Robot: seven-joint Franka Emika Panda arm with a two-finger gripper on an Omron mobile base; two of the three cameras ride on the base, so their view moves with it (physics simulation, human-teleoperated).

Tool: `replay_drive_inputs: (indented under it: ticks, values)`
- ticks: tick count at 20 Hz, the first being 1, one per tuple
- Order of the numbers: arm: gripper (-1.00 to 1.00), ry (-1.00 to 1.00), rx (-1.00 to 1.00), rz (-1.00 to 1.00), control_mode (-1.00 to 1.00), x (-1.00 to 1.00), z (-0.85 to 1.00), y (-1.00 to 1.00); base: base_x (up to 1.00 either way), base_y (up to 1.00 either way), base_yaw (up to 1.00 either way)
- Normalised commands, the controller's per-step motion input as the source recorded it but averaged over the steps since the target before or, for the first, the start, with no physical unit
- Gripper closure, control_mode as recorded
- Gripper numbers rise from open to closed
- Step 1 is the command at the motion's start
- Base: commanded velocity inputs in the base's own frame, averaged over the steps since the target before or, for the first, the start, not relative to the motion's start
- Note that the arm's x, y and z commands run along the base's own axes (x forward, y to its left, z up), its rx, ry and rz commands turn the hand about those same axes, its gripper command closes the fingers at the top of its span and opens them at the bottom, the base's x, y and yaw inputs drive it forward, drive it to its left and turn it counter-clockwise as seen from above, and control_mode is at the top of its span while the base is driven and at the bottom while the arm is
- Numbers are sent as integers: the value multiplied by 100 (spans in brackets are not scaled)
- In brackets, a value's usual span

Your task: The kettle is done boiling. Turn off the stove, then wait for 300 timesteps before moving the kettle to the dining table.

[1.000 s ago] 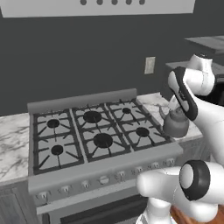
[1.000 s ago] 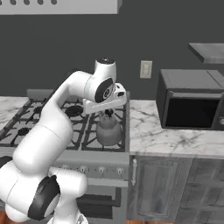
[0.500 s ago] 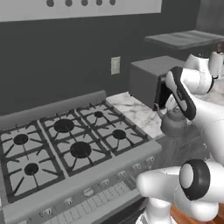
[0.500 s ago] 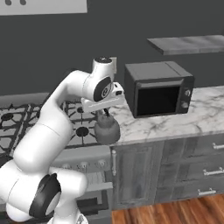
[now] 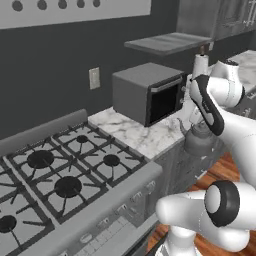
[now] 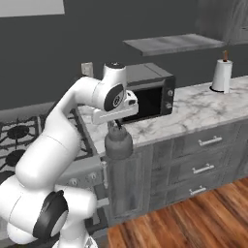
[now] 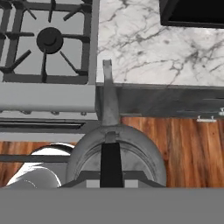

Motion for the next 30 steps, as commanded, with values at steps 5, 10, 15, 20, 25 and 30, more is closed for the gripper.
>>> replay_drive_inputs:
  ticks: [5,10,15,20,25,30]
  values:
    - [100,0,0,0,100,0,0,0,-30,0,-47]
    - [100,0,0,0,100,0,0,0,-28,0,-48]
    - [100,0,0,0,100,0,0,0,-26,0,-48]
    - [100,0,0,0,100,0,0,0,-21,0,-48]
    - [100,0,0,0,100,0,0,0,-9,0,-47]
    - [100,0,0,0,100,0,0,0,-3,-2,-45]
